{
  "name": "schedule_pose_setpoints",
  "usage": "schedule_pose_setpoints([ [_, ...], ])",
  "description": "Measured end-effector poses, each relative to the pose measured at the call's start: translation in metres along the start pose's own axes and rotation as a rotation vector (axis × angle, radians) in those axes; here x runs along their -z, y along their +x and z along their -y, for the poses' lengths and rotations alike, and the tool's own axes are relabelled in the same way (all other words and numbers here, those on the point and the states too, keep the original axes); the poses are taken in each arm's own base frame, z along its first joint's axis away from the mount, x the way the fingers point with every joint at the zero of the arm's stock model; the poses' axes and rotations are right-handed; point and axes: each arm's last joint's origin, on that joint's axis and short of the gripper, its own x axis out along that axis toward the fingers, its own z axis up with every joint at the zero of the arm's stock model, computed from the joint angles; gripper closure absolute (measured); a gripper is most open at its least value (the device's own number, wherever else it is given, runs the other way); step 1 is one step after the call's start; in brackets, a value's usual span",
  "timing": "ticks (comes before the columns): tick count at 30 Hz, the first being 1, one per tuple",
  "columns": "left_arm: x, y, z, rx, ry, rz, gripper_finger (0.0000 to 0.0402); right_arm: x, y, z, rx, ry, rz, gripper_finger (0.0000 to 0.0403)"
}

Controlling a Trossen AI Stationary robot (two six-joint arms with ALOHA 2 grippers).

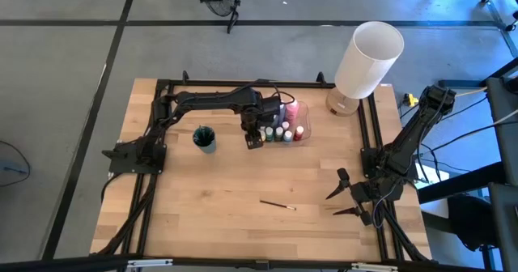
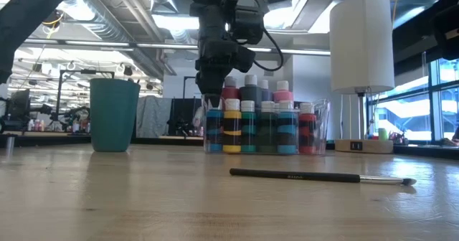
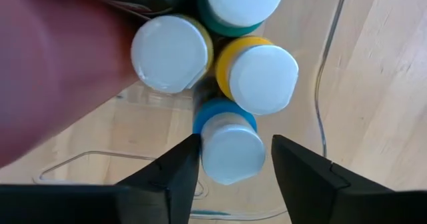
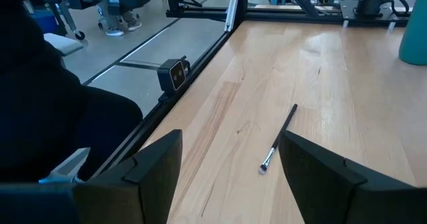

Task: Pick & Place Paint Supplies
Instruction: Put the blue paint bottle into the transparent bin

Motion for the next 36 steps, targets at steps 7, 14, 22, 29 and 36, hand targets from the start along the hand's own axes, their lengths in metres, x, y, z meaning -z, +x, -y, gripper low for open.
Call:
schedule_pose_setpoints([
  [7,0.0001,0.0002,-0.0001,-0.004,0.002,-0.001,0.0214,0.0001,0.0,0.0,0.0,-0.001,-0.001,0.0151],
  [14,0.0,0.0001,-0.0001,0.001,-0.012,0.0,0.0214,0.0002,0.0,0.0,-0.002,0.0,-0.002,0.0151],
  [22,-0.0003,0.0001,-0.0003,-0.01,-0.021,0.004,0.0214,0.0003,0.0,-0.0001,-0.002,0.01,-0.003,0.0151],
  [29,-0.0005,0.0,-0.0018,-0.06,-0.039,0.007,0.0214,0.001,0.0,0.0002,0.0,0.006,-0.01,0.0151],
  [36,-0.0009,0.0002,0.0002,-0.042,-0.037,0.011,0.0214,0.001,0.0,0.0002,0.0,0.018,-0.01,0.0151],
])
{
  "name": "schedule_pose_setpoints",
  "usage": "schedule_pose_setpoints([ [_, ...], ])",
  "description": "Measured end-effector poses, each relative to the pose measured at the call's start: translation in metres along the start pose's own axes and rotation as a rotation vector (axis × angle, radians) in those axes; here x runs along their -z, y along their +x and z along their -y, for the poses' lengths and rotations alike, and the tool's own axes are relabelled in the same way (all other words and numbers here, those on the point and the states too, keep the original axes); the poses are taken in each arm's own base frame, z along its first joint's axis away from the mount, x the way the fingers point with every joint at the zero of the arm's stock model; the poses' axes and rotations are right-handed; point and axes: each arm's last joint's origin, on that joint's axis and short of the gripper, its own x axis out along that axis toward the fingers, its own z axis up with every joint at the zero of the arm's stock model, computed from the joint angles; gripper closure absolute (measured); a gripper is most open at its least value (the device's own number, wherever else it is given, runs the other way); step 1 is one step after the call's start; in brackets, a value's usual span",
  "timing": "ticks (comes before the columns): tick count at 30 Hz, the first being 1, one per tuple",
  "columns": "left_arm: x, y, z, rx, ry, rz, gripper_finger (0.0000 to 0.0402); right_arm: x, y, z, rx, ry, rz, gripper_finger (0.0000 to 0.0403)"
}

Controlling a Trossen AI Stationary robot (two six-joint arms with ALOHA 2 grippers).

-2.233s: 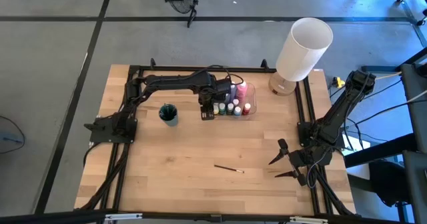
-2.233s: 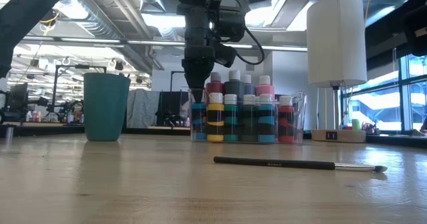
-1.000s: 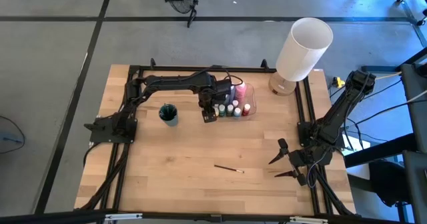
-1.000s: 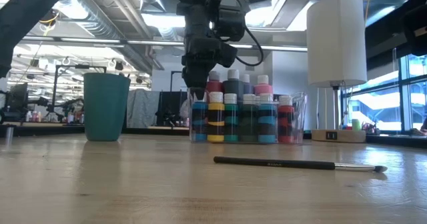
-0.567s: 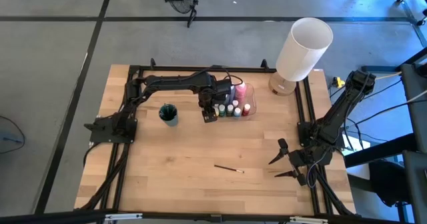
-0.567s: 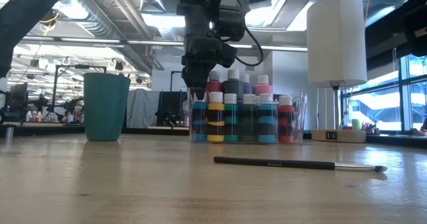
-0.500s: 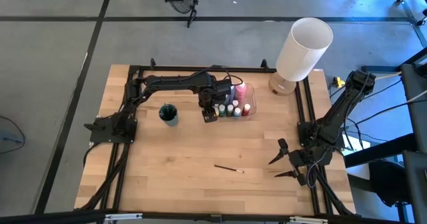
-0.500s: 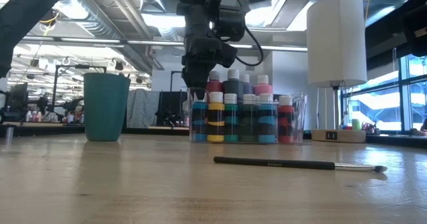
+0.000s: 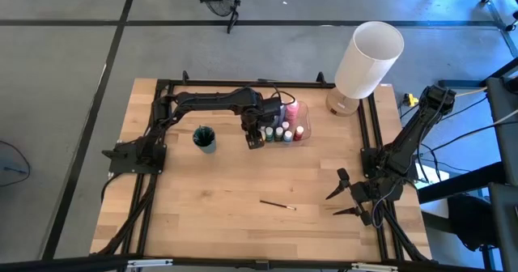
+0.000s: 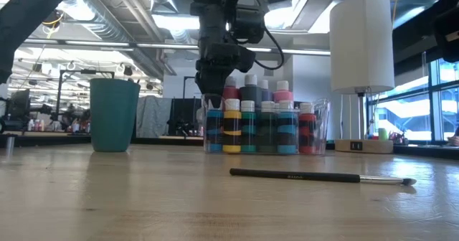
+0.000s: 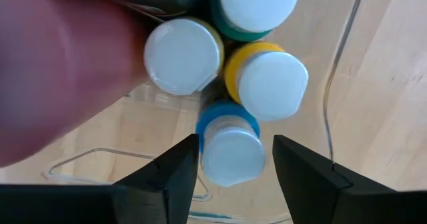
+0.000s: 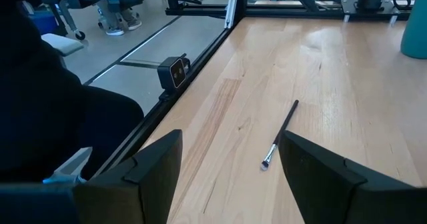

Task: Pick & Place Paint Supplies
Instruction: Put the blue paint bottle into the transparent bin, then put the black paint brush into the green cup

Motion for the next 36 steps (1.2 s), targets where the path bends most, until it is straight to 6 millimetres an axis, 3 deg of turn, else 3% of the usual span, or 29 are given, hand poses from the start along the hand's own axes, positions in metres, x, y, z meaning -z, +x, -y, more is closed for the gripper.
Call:
schedule_pose_setpoints([
  [6,0.0,0.0,0.0,0.0,0.0,0.0,0.0201,0.0,0.0,0.0,0.0,0.0,0.0,0.0151],
  [20,0.0,0.0,0.001,-0.021,-0.002,0.005,0.012,0.0,0.0,0.0,0.001,-0.002,-0.002,0.0151],
  [26,0.0,0.0,0.001,-0.022,-0.034,0.005,0.0112,0.001,0.0,0.0,0.002,-0.004,-0.005,0.0151],
  [36,-0.008,-0.028,0.004,0.007,-0.054,0.067,0.0112,0.001,0.0,0.0,0.002,0.0,-0.005,0.015],
])
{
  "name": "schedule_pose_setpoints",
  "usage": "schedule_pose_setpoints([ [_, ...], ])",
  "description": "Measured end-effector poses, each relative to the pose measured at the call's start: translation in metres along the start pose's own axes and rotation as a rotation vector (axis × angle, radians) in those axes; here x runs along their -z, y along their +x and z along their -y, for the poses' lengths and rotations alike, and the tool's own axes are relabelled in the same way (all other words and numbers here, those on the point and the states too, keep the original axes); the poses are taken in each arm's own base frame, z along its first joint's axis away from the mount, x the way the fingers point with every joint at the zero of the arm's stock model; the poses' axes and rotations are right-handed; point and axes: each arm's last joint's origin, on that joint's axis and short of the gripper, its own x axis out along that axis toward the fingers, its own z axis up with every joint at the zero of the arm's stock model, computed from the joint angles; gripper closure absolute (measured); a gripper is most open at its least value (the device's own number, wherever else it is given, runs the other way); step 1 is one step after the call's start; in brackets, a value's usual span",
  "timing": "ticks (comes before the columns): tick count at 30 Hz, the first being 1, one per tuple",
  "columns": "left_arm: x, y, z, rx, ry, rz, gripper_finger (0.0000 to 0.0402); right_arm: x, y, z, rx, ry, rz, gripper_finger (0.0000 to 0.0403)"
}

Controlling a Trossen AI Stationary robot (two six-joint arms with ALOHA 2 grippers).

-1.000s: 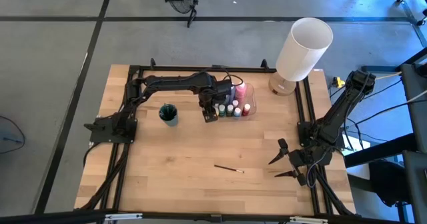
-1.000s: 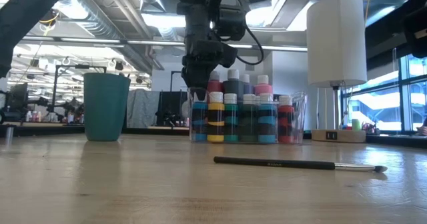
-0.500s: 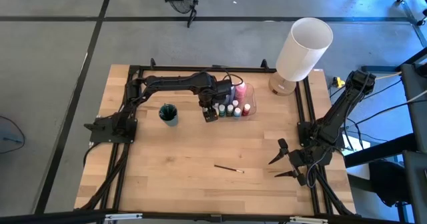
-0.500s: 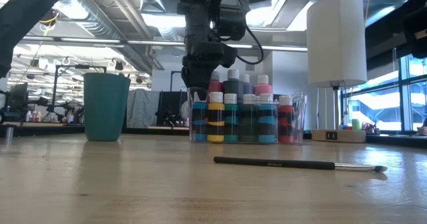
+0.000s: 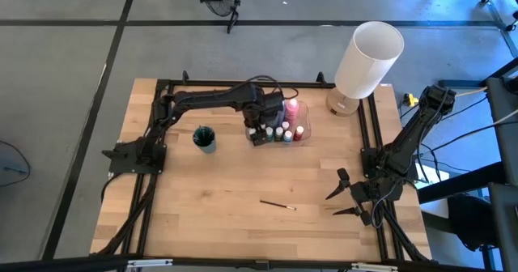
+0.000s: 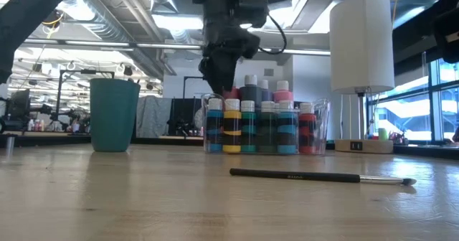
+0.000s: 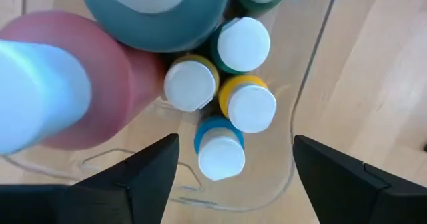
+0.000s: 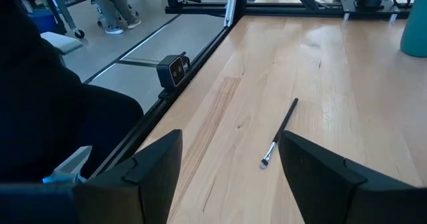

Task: Pick & Place Paint Supplies
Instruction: Put the black paint brush into the green cup

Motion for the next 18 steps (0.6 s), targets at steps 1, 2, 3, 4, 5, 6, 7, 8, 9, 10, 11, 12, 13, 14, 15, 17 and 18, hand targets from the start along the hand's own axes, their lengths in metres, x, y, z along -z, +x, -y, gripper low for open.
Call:
schedule_pose_setpoints([
  [1,0.0,-0.003,0.0,0.0,0.001,0.0,0.0112,0.0,0.0,0.0,-0.001,0.0,0.0,0.015],
  [2,0.0,-0.006,0.001,0.0,0.001,-0.001,0.0112,0.0,0.0,0.0,-0.001,0.0,0.0,0.015],
  [3,0.0,-0.01,0.001,0.0,0.001,-0.004,0.0112,0.0,0.0,0.0,-0.001,0.0,0.0,0.015],
  [4,0.0,-0.013,0.002,-0.001,0.001,-0.01,0.0112,0.0,0.0,0.0,-0.001,0.0,0.0,0.015],
  [5,0.001,-0.017,0.002,-0.002,-0.003,-0.018,0.0112,0.0,0.0,0.0,0.0,0.0,0.0,0.015],
  [6,0.002,-0.02,0.003,-0.003,-0.007,-0.029,0.0112,0.0,0.0,0.0,0.0,0.0,0.0,0.015],
  [7,0.004,-0.023,0.004,-0.005,-0.01,-0.045,0.0112,0.0,0.0,0.0,-0.001,0.0,0.0,0.015],
  [8,0.006,-0.027,0.006,-0.007,-0.014,-0.06,0.0112,0.0,0.0,0.0,-0.001,0.0,0.0,0.015],
  [9,0.007,-0.032,0.008,-0.008,-0.017,-0.072,0.0112,0.0,0.0,0.0,0.0,0.0,0.0,0.015],
  [10,0.009,-0.036,0.011,-0.009,-0.022,-0.082,0.0112,0.0,0.0,0.0,-0.001,0.0,0.0,0.015],
  [11,0.011,-0.039,0.015,-0.01,-0.025,-0.093,0.0112,0.0,0.0,0.0,0.0,0.0,0.0,0.015],
  [12,0.013,-0.042,0.019,-0.011,-0.026,-0.102,0.0112,0.0,0.0,0.0,0.0,0.0,0.0,0.015],
  [13,0.014,-0.045,0.024,-0.01,-0.023,-0.101,0.0112,0.0,0.0,0.0,-0.001,-0.002,0.002,0.015],
  [14,0.014,-0.047,0.029,-0.007,-0.012,-0.092,0.0112,-0.001,0.0,0.0,-0.002,-0.003,0.007,0.015],
  [15,0.014,-0.049,0.035,-0.003,0.002,-0.083,0.0112,-0.002,0.0,-0.001,-0.004,-0.008,0.014,0.015],
  [17,0.017,-0.05,0.049,0.003,0.036,-0.078,0.0112,-0.003,0.0,-0.001,-0.009,-0.014,0.028,0.015],
  [18,0.019,-0.051,0.056,0.005,0.054,-0.077,0.0112,-0.004,0.0,-0.001,-0.011,-0.011,0.035,0.015],
])
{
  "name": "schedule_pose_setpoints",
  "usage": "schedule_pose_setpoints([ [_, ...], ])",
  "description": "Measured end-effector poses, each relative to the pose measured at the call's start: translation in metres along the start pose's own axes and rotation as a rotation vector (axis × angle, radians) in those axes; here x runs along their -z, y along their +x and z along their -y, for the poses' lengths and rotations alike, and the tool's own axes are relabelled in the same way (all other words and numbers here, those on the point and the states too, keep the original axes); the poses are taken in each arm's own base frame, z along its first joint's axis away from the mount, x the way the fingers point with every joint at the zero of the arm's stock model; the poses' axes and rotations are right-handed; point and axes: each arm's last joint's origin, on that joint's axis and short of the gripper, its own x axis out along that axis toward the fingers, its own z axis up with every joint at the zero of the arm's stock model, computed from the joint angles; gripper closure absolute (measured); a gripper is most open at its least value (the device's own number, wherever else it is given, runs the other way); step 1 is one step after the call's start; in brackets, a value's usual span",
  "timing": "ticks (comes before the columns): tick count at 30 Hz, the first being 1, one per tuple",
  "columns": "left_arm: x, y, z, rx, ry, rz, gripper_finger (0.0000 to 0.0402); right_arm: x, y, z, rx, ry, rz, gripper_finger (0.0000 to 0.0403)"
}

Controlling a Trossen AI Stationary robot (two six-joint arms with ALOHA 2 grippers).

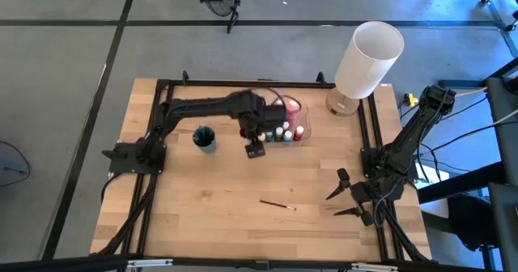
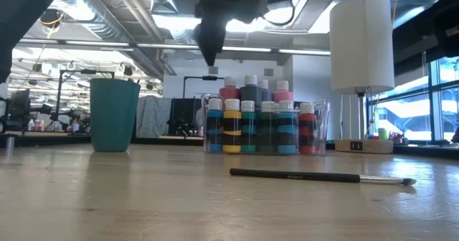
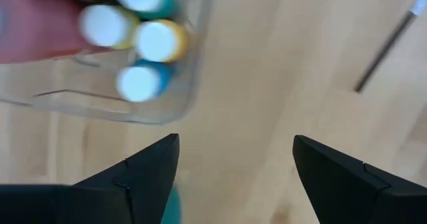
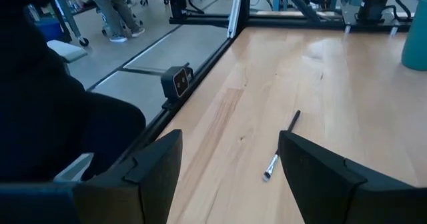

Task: Pick & Place Paint Supplies
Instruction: Put the black paint brush into the green cup

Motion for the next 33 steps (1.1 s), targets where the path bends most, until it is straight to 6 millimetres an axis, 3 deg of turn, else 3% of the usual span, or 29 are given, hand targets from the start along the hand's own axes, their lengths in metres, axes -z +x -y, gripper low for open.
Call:
schedule_pose_setpoints([
  [7,0.02,0.002,0.052,-0.004,0.104,-0.061,0.0112,-0.004,0.0,-0.003,-0.072,0.008,0.024,0.015],
  [14,0.042,0.003,0.103,-0.139,0.164,-0.005,0.0112,-0.009,-0.001,-0.005,-0.112,0.055,0.067,0.015],
  [19,0.06,0.002,0.133,-0.129,0.273,-0.001,0.0112,-0.018,-0.002,-0.007,-0.135,0.105,0.146,0.015],
  [26,0.072,0.001,0.15,-0.123,0.387,0.003,0.0112,-0.021,-0.002,-0.005,-0.063,0.114,0.189,0.015],
  [33,0.072,0.003,0.151,-0.221,0.515,0.024,0.0121,-0.032,-0.005,-0.004,0.004,0.063,0.3,0.0151],
])
